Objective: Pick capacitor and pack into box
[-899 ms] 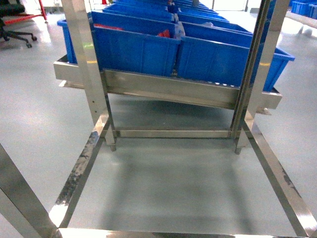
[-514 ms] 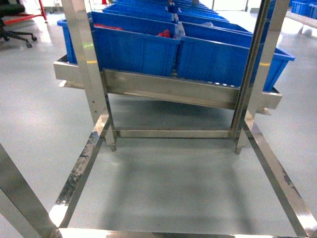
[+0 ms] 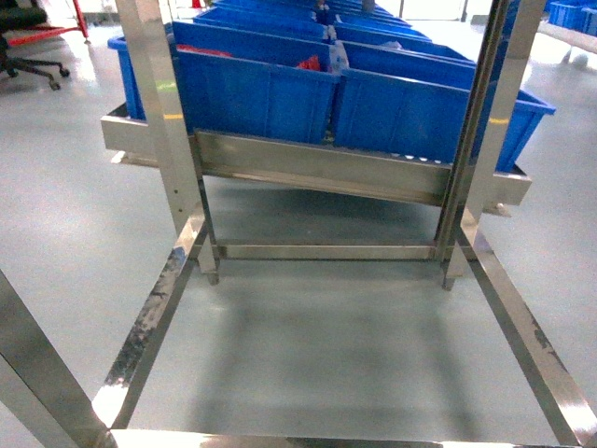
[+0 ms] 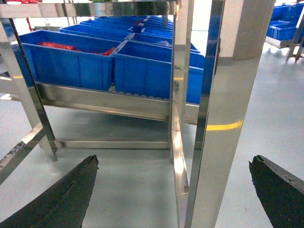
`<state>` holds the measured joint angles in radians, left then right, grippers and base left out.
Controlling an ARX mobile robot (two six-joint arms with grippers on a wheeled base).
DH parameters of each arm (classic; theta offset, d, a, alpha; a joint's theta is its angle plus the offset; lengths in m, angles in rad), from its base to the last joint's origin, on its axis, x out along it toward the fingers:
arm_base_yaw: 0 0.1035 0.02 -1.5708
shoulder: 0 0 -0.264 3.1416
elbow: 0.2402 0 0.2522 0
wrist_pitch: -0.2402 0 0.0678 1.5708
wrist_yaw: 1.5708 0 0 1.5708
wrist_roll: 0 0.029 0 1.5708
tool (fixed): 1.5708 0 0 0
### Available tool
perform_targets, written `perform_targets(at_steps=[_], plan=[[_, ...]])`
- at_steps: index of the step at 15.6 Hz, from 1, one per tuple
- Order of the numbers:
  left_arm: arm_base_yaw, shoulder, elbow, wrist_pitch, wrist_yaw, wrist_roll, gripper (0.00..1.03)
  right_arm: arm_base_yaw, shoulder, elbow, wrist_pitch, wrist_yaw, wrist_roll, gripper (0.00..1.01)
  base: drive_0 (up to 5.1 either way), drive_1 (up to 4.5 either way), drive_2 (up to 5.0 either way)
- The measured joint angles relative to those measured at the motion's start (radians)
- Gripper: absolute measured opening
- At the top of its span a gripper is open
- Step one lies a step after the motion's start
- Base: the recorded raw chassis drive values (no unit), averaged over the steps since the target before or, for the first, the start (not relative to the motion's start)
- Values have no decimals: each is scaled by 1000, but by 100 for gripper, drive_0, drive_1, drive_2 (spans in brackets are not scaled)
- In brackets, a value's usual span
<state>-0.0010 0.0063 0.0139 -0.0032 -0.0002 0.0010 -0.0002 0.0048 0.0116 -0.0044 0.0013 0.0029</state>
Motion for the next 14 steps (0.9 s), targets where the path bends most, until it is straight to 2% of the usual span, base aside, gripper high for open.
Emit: perform_targets(at_steps=[14], plan=[[0,0,0,-3,-2,-1,98,0,0,0,-1,-3,0,98,0,0,0]])
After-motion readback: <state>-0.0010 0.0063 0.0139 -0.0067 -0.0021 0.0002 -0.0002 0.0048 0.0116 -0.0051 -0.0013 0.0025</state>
